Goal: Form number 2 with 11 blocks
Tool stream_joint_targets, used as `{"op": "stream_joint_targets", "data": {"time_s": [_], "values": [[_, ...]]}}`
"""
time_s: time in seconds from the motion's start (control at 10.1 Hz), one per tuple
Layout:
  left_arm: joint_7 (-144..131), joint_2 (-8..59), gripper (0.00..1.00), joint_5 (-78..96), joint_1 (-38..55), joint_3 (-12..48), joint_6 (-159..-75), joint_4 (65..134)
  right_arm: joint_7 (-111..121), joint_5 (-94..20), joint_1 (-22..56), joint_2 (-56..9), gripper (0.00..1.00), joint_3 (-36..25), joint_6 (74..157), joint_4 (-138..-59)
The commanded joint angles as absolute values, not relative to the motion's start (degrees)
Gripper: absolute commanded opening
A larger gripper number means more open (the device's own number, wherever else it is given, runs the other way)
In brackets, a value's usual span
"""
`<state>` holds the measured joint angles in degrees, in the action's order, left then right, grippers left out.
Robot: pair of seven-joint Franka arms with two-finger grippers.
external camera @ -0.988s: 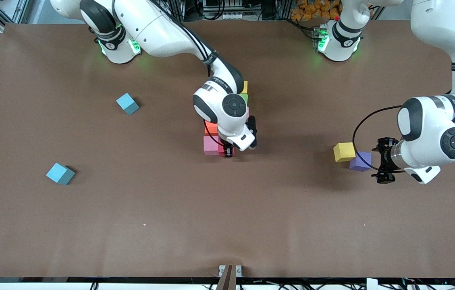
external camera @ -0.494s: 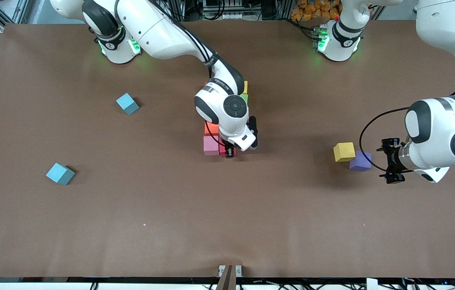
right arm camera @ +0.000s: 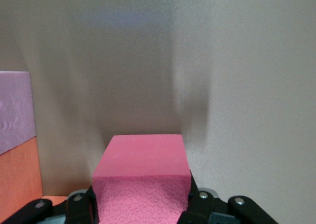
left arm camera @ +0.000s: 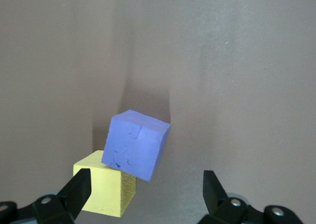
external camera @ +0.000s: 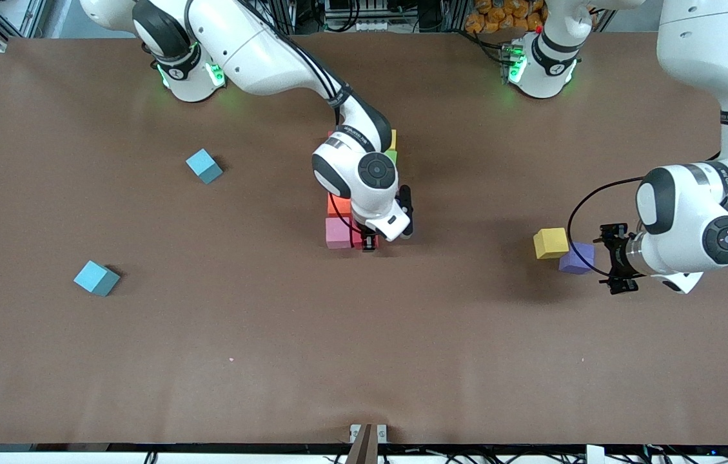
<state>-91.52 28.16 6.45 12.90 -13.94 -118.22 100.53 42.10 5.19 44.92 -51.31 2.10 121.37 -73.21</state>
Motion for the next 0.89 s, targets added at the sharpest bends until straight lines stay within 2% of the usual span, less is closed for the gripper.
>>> {"op": "stream_joint_targets", "data": {"time_s": [0.0, 0.79], "values": [[-93.6, 30.2, 1.0, 7.5, 13.4, -14.2, -118.6, 98.9, 42.0, 3.9, 44.8, -52.1, 0.32, 2.4, 120.5, -71.6], [-86.9, 30.8, 1.0, 6.9, 15.1, -14.2, -124.1, 104.0, 38.8, 3.9, 44.1, -52.0, 0.33, 2.3, 120.3, -71.8]]}}
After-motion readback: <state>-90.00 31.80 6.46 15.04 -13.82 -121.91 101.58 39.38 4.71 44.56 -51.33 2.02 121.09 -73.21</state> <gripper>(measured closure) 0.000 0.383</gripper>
